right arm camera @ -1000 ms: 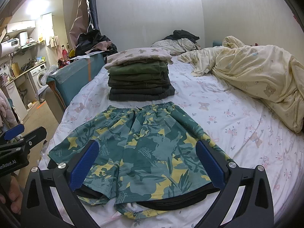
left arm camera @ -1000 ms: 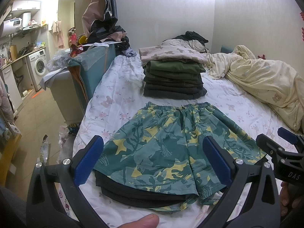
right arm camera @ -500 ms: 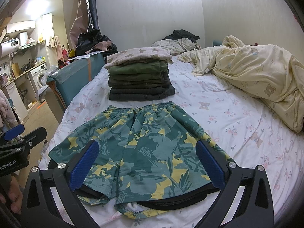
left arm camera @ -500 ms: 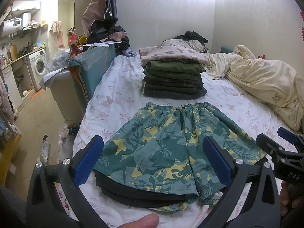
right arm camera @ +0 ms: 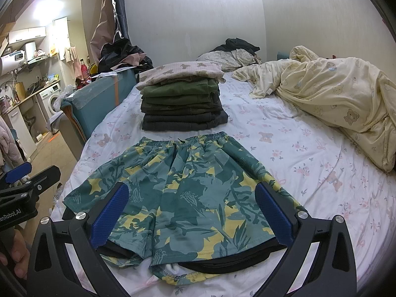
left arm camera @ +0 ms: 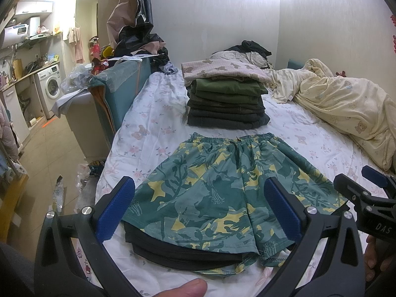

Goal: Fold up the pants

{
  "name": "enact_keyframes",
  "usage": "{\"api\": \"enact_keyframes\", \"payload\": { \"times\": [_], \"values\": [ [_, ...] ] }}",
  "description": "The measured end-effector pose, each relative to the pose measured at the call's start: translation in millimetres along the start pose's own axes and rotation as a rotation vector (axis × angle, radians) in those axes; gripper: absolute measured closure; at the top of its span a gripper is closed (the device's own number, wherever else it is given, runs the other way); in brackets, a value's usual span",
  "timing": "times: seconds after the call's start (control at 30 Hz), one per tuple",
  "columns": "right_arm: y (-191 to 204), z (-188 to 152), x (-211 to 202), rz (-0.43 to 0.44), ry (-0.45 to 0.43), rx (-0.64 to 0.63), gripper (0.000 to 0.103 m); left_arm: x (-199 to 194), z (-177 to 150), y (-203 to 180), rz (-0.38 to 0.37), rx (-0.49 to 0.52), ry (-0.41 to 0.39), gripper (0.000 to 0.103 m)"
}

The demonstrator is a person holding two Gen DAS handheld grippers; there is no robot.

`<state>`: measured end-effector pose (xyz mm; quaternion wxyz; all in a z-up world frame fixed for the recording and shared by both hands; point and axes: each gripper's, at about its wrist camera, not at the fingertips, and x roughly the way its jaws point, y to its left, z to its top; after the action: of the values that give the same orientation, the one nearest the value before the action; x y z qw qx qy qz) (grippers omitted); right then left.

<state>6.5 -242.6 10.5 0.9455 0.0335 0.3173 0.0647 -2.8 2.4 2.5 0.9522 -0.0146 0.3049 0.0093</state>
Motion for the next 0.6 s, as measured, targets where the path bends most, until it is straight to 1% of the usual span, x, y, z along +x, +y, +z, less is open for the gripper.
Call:
{"api": "enact_keyframes", "payload": {
  "times": [0.3, 0.4, 0.6],
  "values": [
    [-3.2, 2.6, -0.1, -0.001, 0.001, 0.0, 0.0, 0.2, -0.1, 0.2, -0.002, 0.0, 0.001, 0.0],
    [1.8, -4.7, 3.2, -0.006, 0.005, -0.001, 0.0, 2.0, 0.5, 1.8, -0.013, 0.001, 0.026, 0.0],
    [0.6, -12.6, 7.8, -0.029, 0.024, -0.02, 0.0, 6.1, -0.4, 7.7, 0.009, -0.012, 0.064, 0.0]
  ]
}}
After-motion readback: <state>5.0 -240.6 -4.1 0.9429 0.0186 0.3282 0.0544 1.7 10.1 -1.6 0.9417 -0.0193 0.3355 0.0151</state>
